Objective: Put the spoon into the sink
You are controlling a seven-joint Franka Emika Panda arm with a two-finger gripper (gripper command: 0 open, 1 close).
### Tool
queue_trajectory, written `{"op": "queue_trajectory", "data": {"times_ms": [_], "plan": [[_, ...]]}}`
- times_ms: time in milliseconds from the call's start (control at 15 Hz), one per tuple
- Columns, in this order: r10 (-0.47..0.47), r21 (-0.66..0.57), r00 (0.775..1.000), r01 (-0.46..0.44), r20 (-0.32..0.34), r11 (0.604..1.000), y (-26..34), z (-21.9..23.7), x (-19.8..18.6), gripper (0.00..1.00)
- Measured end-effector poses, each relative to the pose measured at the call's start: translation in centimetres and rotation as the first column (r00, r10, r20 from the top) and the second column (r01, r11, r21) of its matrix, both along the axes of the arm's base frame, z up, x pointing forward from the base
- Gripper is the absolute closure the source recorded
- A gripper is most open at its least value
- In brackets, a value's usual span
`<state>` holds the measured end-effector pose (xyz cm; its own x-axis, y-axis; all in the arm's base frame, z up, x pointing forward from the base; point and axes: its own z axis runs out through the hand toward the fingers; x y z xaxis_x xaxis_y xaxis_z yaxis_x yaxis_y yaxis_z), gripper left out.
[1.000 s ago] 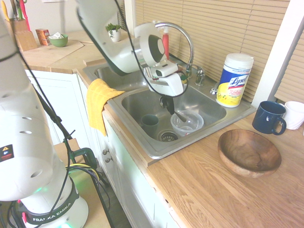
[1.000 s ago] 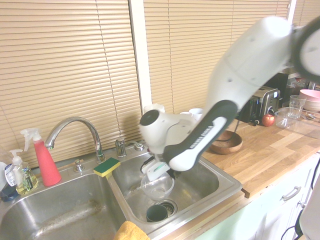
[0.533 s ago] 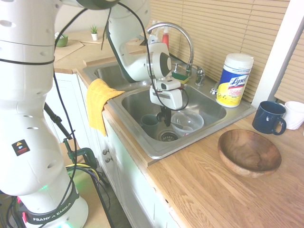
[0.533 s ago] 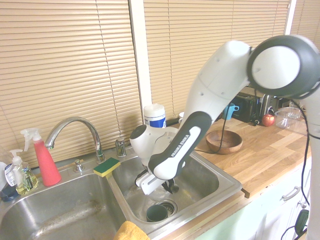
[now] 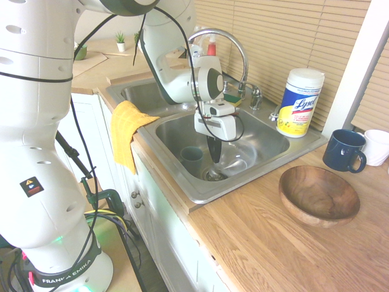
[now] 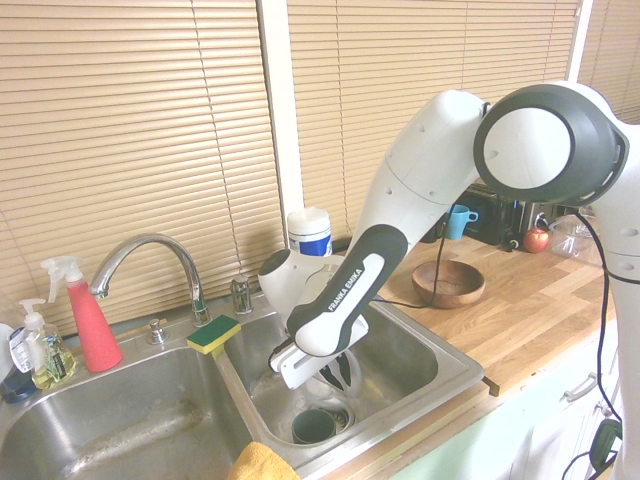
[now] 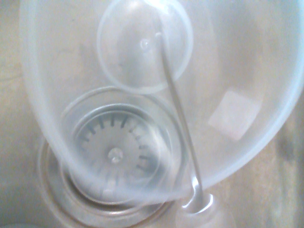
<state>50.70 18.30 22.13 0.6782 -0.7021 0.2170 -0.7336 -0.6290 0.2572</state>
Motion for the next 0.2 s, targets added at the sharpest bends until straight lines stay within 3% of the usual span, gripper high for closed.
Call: {"op": "queue_trajectory", "data": {"times_ms": [200], "plan": [[0.013, 0.004, 0.999, -0.013, 0.029, 1.000, 0.4, 1.7, 0.0, 0.00]]}}
